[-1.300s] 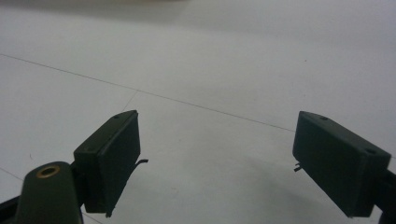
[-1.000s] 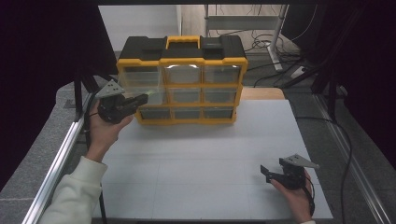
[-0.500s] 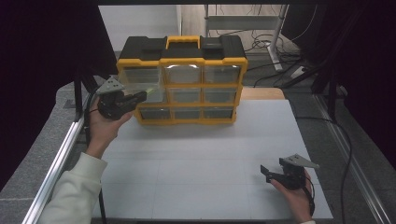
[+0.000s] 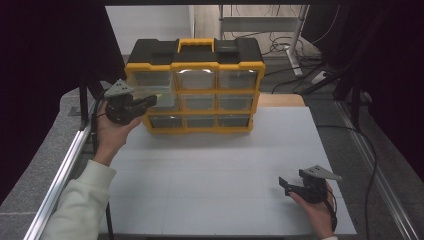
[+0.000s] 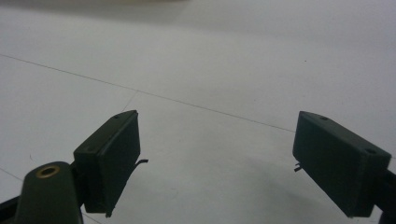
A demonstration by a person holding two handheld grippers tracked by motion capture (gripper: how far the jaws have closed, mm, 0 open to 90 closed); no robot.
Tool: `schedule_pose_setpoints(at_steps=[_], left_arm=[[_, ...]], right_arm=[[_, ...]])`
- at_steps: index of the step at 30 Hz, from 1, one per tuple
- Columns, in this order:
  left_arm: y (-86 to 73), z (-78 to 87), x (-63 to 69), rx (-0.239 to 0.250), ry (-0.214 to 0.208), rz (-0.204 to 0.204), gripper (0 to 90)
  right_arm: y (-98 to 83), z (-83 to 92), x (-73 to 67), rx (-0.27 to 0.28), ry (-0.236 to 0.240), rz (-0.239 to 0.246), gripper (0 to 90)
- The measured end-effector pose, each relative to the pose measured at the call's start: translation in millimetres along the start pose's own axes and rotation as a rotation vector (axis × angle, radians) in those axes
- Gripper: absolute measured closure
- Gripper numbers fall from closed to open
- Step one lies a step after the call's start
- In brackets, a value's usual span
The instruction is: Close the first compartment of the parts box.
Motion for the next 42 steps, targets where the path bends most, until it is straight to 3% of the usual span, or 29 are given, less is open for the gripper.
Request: schedule_pose_setpoints(at_steps=[42], left_arm=[[22.9, -27.0, -26.2, -0.035, 0.068, 0.033, 89.1]], right_arm=[[0.3, -0.2, -0.2, 0.002, 0.001, 0.001, 15.3]])
Point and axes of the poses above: each handheld gripper's, and its own axes: z roughly backward along the jaws, y roughly out of its top, x roughly to its right, the point moved 8 cm from there along -z, roughly forward along the jaws, and after that the axes turned 4 degrees about z, right-handed, at the moved point
